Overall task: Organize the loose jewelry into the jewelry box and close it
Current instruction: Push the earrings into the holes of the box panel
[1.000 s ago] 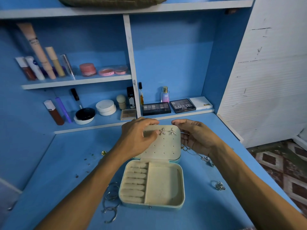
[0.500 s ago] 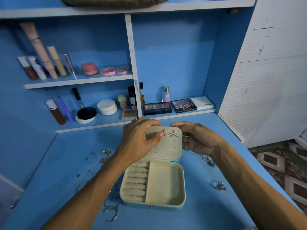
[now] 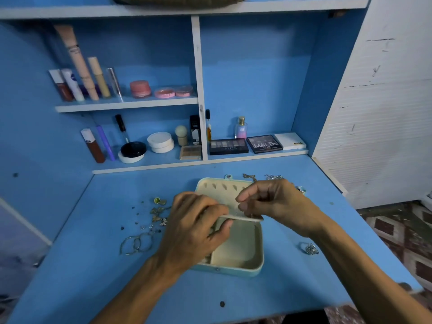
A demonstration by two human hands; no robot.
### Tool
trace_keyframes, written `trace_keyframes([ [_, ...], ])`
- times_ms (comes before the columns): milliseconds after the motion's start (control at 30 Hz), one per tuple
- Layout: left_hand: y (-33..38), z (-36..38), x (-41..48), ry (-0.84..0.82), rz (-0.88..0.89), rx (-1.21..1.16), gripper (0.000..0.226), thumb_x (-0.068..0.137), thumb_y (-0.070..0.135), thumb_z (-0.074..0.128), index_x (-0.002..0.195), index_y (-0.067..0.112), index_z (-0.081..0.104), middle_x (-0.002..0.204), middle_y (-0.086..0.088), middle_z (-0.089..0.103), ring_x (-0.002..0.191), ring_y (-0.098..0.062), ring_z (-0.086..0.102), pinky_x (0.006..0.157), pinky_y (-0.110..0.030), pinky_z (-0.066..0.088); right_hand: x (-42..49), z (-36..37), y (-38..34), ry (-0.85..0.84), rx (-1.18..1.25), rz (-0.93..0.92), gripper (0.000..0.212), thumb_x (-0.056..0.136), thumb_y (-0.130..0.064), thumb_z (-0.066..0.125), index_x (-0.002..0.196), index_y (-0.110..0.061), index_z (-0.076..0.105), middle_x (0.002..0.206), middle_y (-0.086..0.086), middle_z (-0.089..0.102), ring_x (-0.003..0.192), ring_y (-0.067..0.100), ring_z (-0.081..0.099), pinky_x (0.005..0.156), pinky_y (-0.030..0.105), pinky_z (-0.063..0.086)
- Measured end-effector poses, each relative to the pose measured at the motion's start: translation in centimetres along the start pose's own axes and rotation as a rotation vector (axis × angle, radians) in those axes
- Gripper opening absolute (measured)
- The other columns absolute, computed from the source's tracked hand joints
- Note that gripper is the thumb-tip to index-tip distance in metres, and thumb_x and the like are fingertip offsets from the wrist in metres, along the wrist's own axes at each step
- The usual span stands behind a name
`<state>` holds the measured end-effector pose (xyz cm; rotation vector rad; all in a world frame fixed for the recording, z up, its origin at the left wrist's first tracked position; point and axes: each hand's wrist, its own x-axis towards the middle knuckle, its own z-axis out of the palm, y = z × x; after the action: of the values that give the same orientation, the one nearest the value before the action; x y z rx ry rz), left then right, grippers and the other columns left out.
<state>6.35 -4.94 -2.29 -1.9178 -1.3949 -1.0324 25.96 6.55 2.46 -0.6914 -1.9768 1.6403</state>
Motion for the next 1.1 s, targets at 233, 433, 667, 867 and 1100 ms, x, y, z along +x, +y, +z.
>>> trace_keyframes([
  [233, 0.6, -0.5, -1.9, 0.001, 0.078, 0.047, 0.008, 0.084, 0.022, 0.075, 0.081, 0.015, 0.075, 0.079, 0.001, 0.065, 0.072, -0.021, 0.063, 0.079, -0.04, 0.048, -2.1, 1.3, -0.2, -0.026, -0.211, -0.054, 0.005, 0.089, -0.009, 0.072, 0.092, -0.011, 0.076, 0.075, -0.012, 0.072, 0.069, -0.001, 0.061, 0.067, 0.012, 0.046],
  [433, 0.5, -0.2, -2.2, -0.001, 0.072, 0.018, 0.008, 0.086, 0.021, 0.073, 0.082, 0.014, 0.075, 0.08, 0.0, 0.065, 0.074, -0.02, 0.063, 0.077, -0.04, 0.049, -2.3, 1.6, -0.4, 0.003, -0.458, -0.096, 0.016, 0.093, -0.013, 0.068, 0.098, -0.025, 0.078, 0.083, -0.013, 0.073, 0.075, 0.004, 0.066, 0.071, 0.024, 0.053],
  [667, 0.4, 0.0, -2.3, -0.005, 0.078, 0.016, 0.006, 0.085, 0.021, 0.073, 0.083, 0.015, 0.072, 0.079, 0.0, 0.065, 0.072, -0.02, 0.063, 0.076, -0.04, 0.049, -2.0, 1.2, -0.9, -0.025, -0.608, -0.126, 0.013, 0.091, -0.016, 0.072, 0.093, -0.028, 0.076, 0.082, -0.018, 0.073, 0.079, 0.007, 0.067, 0.079, 0.03, 0.054],
  [867, 0.5, 0.1, -2.2, 0.006, 0.073, 0.008, 0.008, 0.082, 0.02, 0.074, 0.087, 0.017, 0.068, 0.078, -0.001, 0.064, 0.071, -0.021, 0.062, 0.074, -0.041, 0.049, -2.0, 1.3, -0.6, -0.017, -0.501, -0.095, 0.014, 0.09, -0.011, 0.072, 0.091, -0.026, 0.073, 0.078, -0.01, 0.073, 0.073, 0.004, 0.066, 0.076, 0.016, 0.052],
  [1100, 0.5, 0.0, -2.1, 0.0, 0.072, 0.002, 0.005, 0.082, 0.019, 0.074, 0.082, 0.015, 0.071, 0.079, 0.0, 0.064, 0.073, -0.02, 0.061, 0.074, -0.04, 0.048, -2.0, 1.8, -0.3, -0.005, -0.491, -0.1, 0.01, 0.092, -0.018, 0.07, 0.089, -0.028, 0.073, 0.083, -0.016, 0.07, 0.08, 0.004, 0.063, 0.076, 0.015, 0.05],
])
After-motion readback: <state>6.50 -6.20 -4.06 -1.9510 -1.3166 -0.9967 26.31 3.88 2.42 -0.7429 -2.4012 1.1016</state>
